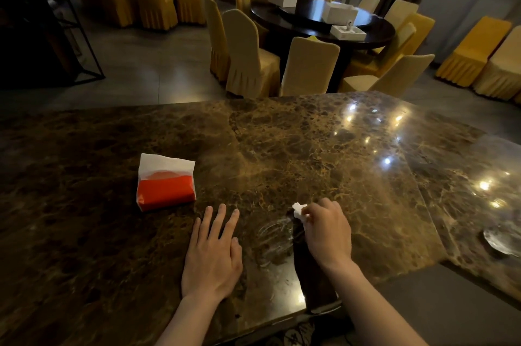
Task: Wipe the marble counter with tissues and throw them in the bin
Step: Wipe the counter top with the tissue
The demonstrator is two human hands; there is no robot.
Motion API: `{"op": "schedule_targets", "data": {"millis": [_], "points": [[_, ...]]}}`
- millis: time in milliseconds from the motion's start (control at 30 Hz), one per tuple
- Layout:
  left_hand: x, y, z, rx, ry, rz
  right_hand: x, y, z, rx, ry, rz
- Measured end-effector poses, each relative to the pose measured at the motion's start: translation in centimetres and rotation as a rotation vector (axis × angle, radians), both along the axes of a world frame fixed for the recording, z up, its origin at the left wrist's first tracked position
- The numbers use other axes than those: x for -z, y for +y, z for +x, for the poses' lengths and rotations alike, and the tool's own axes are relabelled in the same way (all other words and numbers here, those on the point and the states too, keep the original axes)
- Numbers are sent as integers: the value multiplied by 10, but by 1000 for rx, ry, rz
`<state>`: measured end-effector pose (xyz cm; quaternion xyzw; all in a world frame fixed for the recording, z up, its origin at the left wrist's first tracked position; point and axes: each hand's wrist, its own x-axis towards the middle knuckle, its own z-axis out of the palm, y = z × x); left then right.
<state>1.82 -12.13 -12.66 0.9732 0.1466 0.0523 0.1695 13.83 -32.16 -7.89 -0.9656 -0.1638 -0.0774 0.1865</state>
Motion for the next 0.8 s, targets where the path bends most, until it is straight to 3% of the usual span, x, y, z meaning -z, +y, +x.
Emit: {"op": "schedule_targets", "data": {"millis": [200,333,567,800], "points": [[2,-1,-1,-7,15,27,14,-1,-11,-148,50,-150],[1,-1,1,-8,25,41,6,17,-20,-171,44,-98],[-1,1,1,0,50,38,6,37,-54,-444,78,-21],[1,1,-1,10,18,18,4,-6,-3,17,76,-29]]}}
